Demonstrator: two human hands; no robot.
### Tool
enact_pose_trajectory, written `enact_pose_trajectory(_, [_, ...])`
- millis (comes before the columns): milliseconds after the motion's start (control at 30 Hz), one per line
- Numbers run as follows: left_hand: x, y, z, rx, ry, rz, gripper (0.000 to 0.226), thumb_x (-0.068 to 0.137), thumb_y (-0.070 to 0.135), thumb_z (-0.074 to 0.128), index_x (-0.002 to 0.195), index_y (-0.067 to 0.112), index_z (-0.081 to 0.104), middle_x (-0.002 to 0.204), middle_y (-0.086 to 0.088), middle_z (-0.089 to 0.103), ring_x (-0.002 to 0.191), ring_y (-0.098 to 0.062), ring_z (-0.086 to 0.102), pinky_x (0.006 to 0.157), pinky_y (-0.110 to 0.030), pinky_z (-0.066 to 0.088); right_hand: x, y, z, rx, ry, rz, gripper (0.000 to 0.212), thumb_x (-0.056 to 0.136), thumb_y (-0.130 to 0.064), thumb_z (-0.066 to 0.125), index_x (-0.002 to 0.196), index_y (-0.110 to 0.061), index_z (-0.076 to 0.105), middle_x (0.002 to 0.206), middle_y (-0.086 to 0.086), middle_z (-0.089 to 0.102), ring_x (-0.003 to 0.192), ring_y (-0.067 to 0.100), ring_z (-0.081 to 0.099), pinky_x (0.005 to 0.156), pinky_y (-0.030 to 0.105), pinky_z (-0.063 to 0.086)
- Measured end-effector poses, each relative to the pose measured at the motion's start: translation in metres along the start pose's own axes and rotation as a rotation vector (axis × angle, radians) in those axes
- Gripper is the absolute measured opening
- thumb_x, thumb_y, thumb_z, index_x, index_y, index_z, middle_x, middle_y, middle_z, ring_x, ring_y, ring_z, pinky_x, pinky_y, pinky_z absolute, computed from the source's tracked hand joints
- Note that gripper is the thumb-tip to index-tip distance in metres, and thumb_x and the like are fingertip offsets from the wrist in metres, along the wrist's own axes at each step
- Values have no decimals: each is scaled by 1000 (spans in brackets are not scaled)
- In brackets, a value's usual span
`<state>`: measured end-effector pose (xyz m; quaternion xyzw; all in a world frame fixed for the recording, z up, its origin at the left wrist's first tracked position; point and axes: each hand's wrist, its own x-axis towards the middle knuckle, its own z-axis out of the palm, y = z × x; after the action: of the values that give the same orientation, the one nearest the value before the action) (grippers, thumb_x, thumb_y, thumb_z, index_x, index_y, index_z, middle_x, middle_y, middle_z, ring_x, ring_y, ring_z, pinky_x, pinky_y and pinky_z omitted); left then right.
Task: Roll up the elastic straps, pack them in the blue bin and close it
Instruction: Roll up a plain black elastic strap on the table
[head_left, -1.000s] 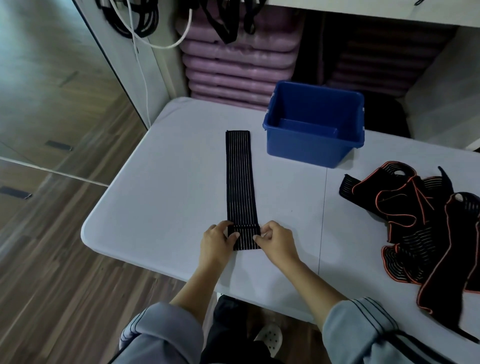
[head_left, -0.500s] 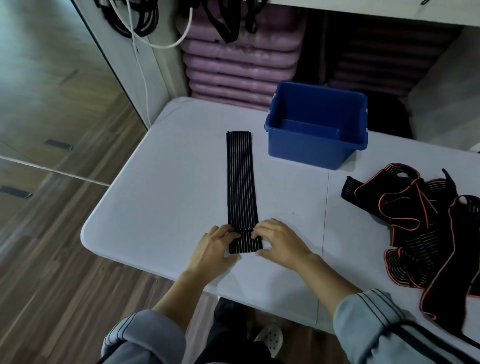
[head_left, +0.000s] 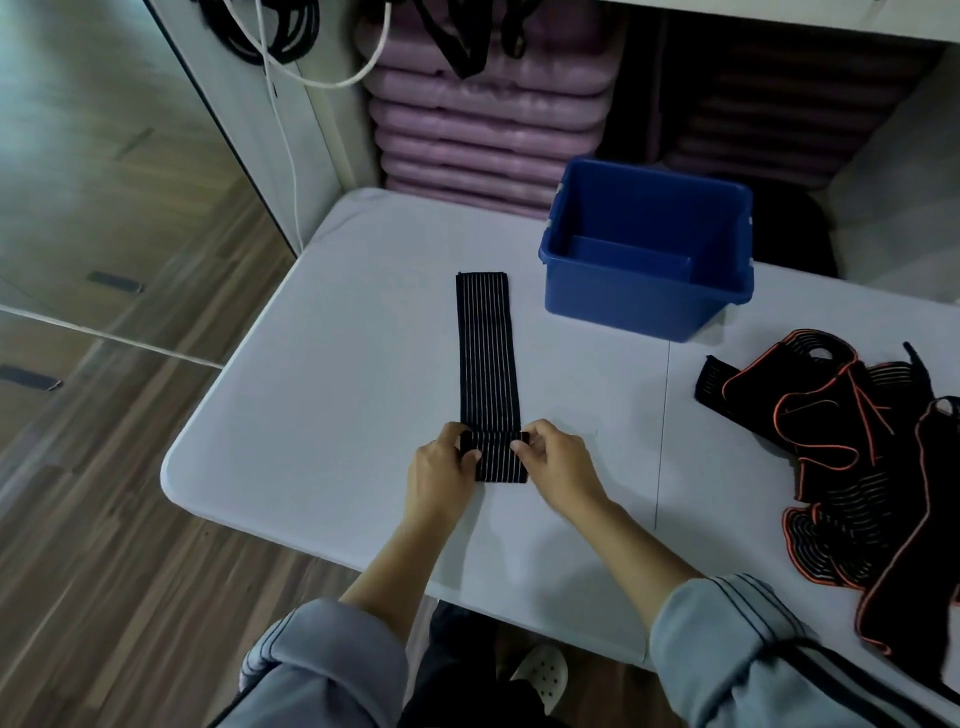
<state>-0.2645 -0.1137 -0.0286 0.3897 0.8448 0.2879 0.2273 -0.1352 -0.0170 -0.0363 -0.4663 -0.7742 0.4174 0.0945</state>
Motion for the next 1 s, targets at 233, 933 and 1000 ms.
enact_pose_trajectory(233, [1,-5,-1,115,-9,146,39,86,9,58,124,16,57,115,-9,51,87,-28,60,71,-35,52,2,5,-2,25,64,-145,43,77,-25,76,116,-21,58,104,-7,56,83,10,54,80,23,48])
enact_pose_trajectory(933, [43,6,-10,-38,-72,-196,24,91,29,55,83,6,57,86,-8,50,85,-30,56,70,-28,38,37,-6,-4,-7,-28,-47,30,89,-34,60,115,-21,54,86,1,63,83,17,60,76,32,51])
enact_pose_trajectory(1000, [44,5,-8,-53,-50,-147,28,89,25,59,111,8,56,103,-9,51,90,-27,57,77,-32,44,40,-6,-2,-39,15,-82,38,87,-28,63,122,-22,51,99,0,61,91,16,58,81,30,50])
